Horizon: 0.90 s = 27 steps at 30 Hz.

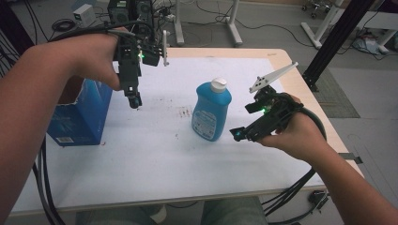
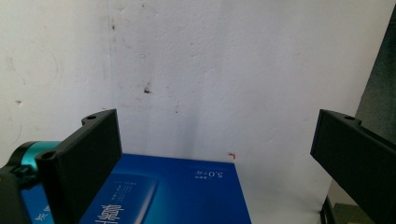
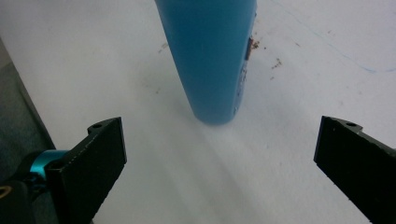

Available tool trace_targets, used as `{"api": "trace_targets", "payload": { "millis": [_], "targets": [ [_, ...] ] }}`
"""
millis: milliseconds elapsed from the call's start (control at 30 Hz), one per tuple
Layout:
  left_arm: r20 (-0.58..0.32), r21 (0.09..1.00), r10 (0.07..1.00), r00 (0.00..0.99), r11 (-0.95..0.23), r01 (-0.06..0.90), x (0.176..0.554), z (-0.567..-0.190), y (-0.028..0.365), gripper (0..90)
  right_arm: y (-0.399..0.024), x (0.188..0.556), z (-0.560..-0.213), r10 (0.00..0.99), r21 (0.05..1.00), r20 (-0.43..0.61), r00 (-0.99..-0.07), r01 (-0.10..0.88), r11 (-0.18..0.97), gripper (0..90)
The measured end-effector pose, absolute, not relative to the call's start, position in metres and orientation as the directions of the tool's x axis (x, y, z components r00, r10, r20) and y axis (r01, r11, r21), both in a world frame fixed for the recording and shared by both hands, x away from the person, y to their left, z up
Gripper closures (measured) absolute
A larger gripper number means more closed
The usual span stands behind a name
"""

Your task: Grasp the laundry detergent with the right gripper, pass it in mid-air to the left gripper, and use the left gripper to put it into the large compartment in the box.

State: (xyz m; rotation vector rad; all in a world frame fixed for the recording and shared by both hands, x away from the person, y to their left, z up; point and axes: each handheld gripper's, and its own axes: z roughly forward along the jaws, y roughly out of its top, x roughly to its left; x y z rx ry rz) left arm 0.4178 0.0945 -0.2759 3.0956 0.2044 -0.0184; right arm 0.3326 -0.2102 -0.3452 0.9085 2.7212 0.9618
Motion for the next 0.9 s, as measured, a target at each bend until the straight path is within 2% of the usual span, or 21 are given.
{"api": "trace_targets", "payload": {
  "millis": [267,900],
  "targets": [
    [-0.010,0.040,0.137,0.991,-0.990,0.137,0.418,-0.275,0.099,1.8,-0.200,0.339,-0.360,0.613,0.664,0.113,-0.782,0.519,0.538,1.3],
    [-0.002,0.041,0.138,0.990,-0.990,0.138,0.416,-0.273,0.104,1.8,-0.180,0.344,-0.385,0.646,0.749,0.132,-0.752,0.502,0.431,1.4]
  ]
}}
